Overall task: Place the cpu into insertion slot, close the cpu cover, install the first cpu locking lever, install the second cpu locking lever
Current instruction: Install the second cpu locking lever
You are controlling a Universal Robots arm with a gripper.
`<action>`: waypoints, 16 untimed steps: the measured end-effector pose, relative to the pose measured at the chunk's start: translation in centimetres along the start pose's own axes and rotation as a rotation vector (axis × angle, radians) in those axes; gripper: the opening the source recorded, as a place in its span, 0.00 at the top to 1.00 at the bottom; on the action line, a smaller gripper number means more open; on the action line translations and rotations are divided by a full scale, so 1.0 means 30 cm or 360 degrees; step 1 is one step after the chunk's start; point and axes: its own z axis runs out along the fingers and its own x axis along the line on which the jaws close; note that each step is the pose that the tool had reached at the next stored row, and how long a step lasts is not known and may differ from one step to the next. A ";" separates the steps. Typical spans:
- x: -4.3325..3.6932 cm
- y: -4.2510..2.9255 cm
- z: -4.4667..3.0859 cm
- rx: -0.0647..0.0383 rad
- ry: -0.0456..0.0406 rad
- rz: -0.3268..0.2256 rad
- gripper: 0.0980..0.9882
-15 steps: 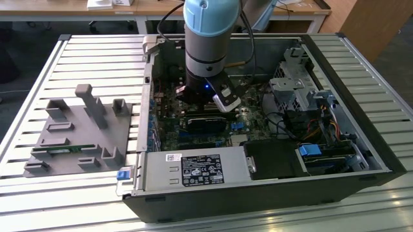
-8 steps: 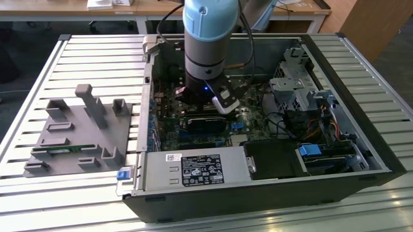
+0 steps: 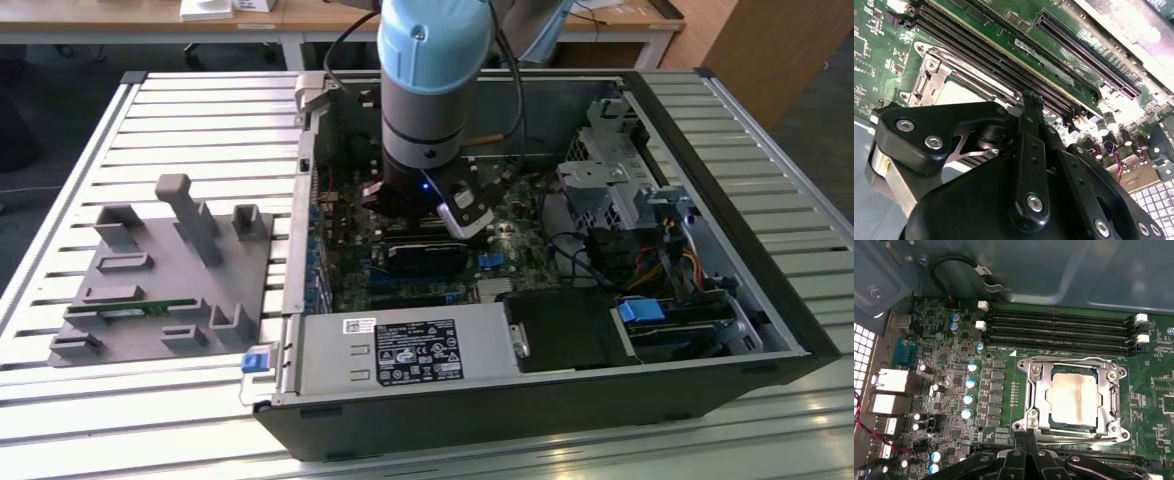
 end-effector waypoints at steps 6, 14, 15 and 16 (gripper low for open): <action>0.004 -0.002 0.009 -0.0011 -0.0002 0.0000 0.99; 0.009 -0.004 0.017 -0.0041 -0.0004 0.0000 0.99; 0.009 -0.004 0.018 -0.0045 -0.0004 0.0000 0.99; 0.009 -0.004 0.019 -0.0050 -0.0004 0.0000 0.99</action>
